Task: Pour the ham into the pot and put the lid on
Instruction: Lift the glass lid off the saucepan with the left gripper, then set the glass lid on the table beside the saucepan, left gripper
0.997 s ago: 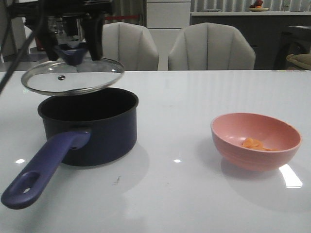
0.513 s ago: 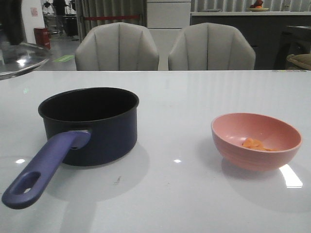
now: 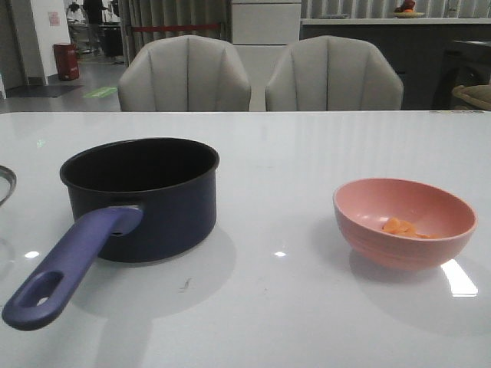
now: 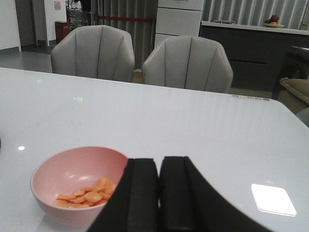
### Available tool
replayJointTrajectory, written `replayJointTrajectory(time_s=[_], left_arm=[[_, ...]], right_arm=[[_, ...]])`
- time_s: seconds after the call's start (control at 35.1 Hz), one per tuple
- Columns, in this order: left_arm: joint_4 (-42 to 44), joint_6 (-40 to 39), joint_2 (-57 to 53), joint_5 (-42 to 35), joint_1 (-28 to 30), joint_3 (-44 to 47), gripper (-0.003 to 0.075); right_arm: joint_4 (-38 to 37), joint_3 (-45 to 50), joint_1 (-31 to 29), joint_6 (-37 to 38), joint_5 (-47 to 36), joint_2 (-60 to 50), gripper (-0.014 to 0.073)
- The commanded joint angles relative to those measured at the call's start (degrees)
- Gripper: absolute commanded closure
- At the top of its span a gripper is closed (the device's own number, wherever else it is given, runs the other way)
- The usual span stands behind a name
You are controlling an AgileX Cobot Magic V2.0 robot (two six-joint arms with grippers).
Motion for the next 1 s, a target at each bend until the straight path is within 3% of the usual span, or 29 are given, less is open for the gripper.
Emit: replayJointTrajectory(time_s=[0.0,0.54,0.63,0.85,0.97], left_arm=[[-0.88,0.17,-1.05,-5.82,0.03,0.36,0.0442],[-0.79,0.17,5.51,-7.09,-0.06,0.65,0.042],[-0.79,0.17,5.64,-7.09,-0.06,0.65,0.0369],[-0.65,0.17,5.64,-6.16,-0.06,0.54,0.0124],[-0.65,0.17,5.64,-6.67,-0.06,0.54,0.0117]], right_arm=[[-0.41,-0.25,-0.33,-0.46,-4.48,-1.09,0.0446],[-0.41,-0.25,-0.33,-0.46,-4.48,-1.09,0.0446],[-0.41,-0.25,-0.33,-0.46,-4.48,-1.09,0.0446],[-0.41,-0.25,-0.33,-0.46,-4.48,-1.09,0.0446],[-0.41,-0.25,-0.33,-0.46,-4.48,-1.09,0.0446]])
